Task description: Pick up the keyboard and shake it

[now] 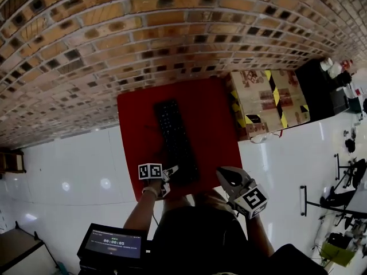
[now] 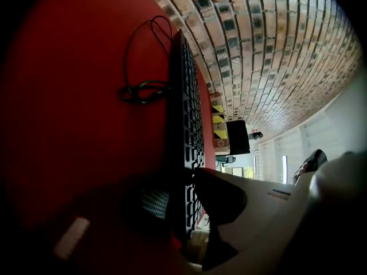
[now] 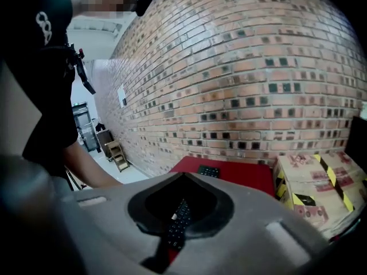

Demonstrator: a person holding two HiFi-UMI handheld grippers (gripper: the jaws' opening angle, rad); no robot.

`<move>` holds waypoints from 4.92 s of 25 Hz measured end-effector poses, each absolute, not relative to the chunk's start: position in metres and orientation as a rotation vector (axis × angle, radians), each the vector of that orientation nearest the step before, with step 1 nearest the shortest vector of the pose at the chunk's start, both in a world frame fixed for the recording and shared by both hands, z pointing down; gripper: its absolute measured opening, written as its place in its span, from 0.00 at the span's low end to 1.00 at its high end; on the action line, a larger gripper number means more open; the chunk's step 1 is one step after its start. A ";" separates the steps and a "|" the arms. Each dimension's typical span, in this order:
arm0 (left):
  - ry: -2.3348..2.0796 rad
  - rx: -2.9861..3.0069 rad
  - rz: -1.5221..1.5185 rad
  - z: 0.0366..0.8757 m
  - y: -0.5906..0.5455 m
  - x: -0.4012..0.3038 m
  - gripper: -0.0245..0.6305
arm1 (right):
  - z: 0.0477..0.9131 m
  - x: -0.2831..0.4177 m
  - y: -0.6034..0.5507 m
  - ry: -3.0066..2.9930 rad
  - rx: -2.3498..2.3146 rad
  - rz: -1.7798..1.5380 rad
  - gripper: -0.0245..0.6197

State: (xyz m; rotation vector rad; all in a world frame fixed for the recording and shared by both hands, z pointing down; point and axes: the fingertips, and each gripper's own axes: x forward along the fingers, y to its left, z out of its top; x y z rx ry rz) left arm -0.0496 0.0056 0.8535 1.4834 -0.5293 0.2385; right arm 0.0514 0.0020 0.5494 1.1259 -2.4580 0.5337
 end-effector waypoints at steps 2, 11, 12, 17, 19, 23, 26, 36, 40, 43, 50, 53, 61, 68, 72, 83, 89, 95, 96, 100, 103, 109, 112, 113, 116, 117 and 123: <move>-0.513 1.470 0.235 0.854 0.006 -0.050 0.24 | 0.560 0.059 -0.001 -2.445 1.114 0.560 0.02; -0.357 1.379 0.038 0.814 0.005 -0.050 0.21 | 0.641 0.067 -0.043 -2.368 0.848 0.807 0.02; -0.347 1.371 0.015 0.809 0.004 -0.052 0.21 | 0.656 0.066 -0.053 -2.356 0.813 0.887 0.02; -0.327 1.356 -0.056 0.792 -0.001 -0.063 0.20 | 0.717 0.046 -0.122 -2.312 0.666 1.242 0.03; -0.321 1.353 -0.058 0.789 -0.001 -0.066 0.20 | 0.743 0.034 -0.140 -2.262 0.585 1.358 0.14; -0.294 1.351 -0.063 0.783 -0.006 -0.067 0.20 | 0.786 0.017 -0.174 -2.152 0.531 1.501 0.16; -0.281 1.336 -0.099 0.777 -0.010 -0.071 0.20 | 0.810 0.007 -0.192 -2.091 0.496 1.614 0.21; -0.188 1.287 -0.201 0.753 -0.020 -0.072 0.20 | 0.838 -0.022 -0.220 -2.002 0.353 1.992 0.24; -0.184 1.274 -0.214 0.754 -0.020 -0.075 0.21 | 0.835 -0.035 -0.222 -2.001 0.271 2.110 0.24; -0.168 1.277 -0.226 0.753 -0.020 -0.073 0.21 | 0.836 -0.042 -0.219 -1.985 0.224 2.161 0.24; -0.157 1.258 -0.228 0.759 -0.016 -0.071 0.20 | 0.840 -0.044 -0.218 -1.932 0.199 2.289 0.15; -0.139 1.271 -0.224 0.759 -0.016 -0.066 0.20 | 0.837 -0.041 -0.218 -1.925 0.205 2.376 0.13; -0.090 1.303 -0.267 0.744 -0.023 -0.058 0.22 | 0.826 -0.030 -0.225 -1.923 0.314 2.488 0.13; -0.121 1.359 -0.362 0.733 -0.042 -0.058 0.24 | 0.808 -0.017 -0.239 -1.960 0.408 2.580 0.12; -0.135 1.376 -0.416 0.725 -0.050 -0.061 0.28 | 0.800 -0.006 -0.241 -1.976 0.454 2.615 0.12; -0.108 1.440 -0.374 0.715 -0.038 -0.049 0.38 | 0.769 0.010 -0.229 -2.100 0.398 2.618 0.13; -0.049 1.495 -0.314 0.704 -0.017 -0.032 0.35 | 0.742 0.016 -0.228 -2.187 0.396 2.573 0.13; -0.022 1.559 -0.268 0.693 -0.005 -0.016 0.32 | 0.697 0.015 -0.225 -2.333 0.345 2.427 0.14; -0.027 1.575 -0.262 0.691 -0.005 -0.013 0.31 | 0.687 0.015 -0.224 -2.359 0.334 2.400 0.14; -0.006 1.645 -0.245 0.676 -0.004 -0.004 0.24 | 0.643 0.013 -0.217 -2.472 0.270 2.286 0.14; 0.005 1.767 -0.209 0.663 -0.008 -0.001 0.24 | 0.605 0.013 -0.213 -2.567 0.222 2.180 0.14; 0.019 2.033 -0.213 0.624 -0.025 0.008 0.24 | 0.520 0.017 -0.210 -2.810 0.112 1.889 0.14; 0.037 2.133 -0.202 0.606 -0.028 0.013 0.24 | 0.481 0.019 -0.201 -2.903 0.045 1.742 0.14; 0.044 2.163 -0.200 0.600 -0.030 0.015 0.24 | 0.468 0.019 -0.199 -2.934 0.021 1.693 0.14; 0.054 2.242 -0.190 0.587 -0.037 0.020 0.24 | 0.447 0.027 -0.197 -2.996 0.009 1.557 0.14; 0.054 2.263 -0.185 0.584 -0.038 0.022 0.24 | 0.444 0.031 -0.197 -3.010 0.026 1.502 0.14; 0.093 2.368 -0.179 0.572 -0.052 0.024 0.24 | 0.409 0.037 -0.188 -3.097 -0.036 1.264 0.14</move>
